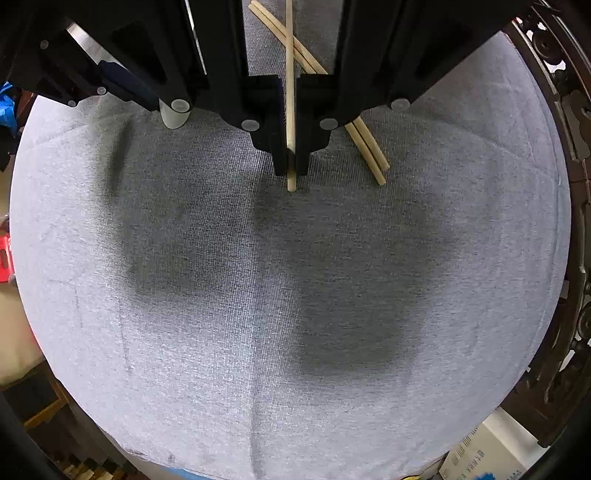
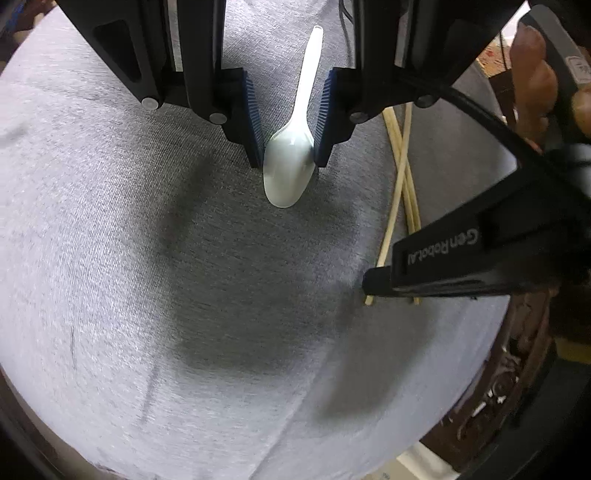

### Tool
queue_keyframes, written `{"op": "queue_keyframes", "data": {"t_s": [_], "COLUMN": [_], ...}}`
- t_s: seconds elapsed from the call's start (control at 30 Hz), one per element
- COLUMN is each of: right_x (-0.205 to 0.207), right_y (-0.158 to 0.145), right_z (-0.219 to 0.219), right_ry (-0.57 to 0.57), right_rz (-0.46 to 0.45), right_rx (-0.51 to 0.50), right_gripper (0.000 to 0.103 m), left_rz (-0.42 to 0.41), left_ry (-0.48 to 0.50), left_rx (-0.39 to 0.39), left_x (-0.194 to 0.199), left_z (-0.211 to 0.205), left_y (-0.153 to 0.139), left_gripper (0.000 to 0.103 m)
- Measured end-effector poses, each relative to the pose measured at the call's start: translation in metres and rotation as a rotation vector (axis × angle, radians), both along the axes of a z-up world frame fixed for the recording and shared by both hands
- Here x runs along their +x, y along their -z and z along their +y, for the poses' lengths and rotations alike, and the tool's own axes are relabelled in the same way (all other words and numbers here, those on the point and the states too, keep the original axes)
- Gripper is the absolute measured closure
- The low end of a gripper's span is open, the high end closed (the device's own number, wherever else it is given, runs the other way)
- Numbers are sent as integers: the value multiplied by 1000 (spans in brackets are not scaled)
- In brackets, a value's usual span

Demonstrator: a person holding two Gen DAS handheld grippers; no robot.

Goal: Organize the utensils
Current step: 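Lift the chopsticks and spoon and carry them toward the dark cup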

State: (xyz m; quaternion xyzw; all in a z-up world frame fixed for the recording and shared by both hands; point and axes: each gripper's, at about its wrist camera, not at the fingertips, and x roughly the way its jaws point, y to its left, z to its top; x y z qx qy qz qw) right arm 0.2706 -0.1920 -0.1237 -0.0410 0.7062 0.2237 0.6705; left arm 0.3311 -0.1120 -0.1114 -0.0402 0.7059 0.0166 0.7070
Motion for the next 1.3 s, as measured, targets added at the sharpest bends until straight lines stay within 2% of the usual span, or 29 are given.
{"op": "queue_keyframes", "data": {"t_s": [0.13, 0.23, 0.37, 0.5, 0.67, 0.83, 1.07, 1.3], "right_x": [-1, 0, -6, -7, -12, -27, -47, -88], "right_y": [1, 2, 2, -2, -23, -60, -110, -155], "right_z": [12, 21, 40, 42, 22, 5, -35, -68], "right_ry": [-14, -33, -70, -24, 47, 119, 225, 300], "right_rz": [0, 18, -21, -43, -103, -222, -408, -607], "right_rx": [-55, -104, -157, -140, -67, 10, 93, 151], "right_gripper": [72, 72, 73, 74, 74, 74, 74, 74], "left_rz": [0, 3, -4, -27, -110, -225, -414, -571], "left_ry": [-10, -6, -19, -31, -56, -94, -162, -247], "left_rx": [-30, -40, -56, -81, -126, -168, -163, -129], "left_x": [-1, -5, -8, -20, -38, -74, -120, -169], "left_z": [15, 33, 49, 73, 94, 115, 139, 157], "left_y": [-3, 6, 9, 15, -12, -53, -115, -151], "left_gripper": [99, 99, 99, 99, 99, 99, 99, 99]}}
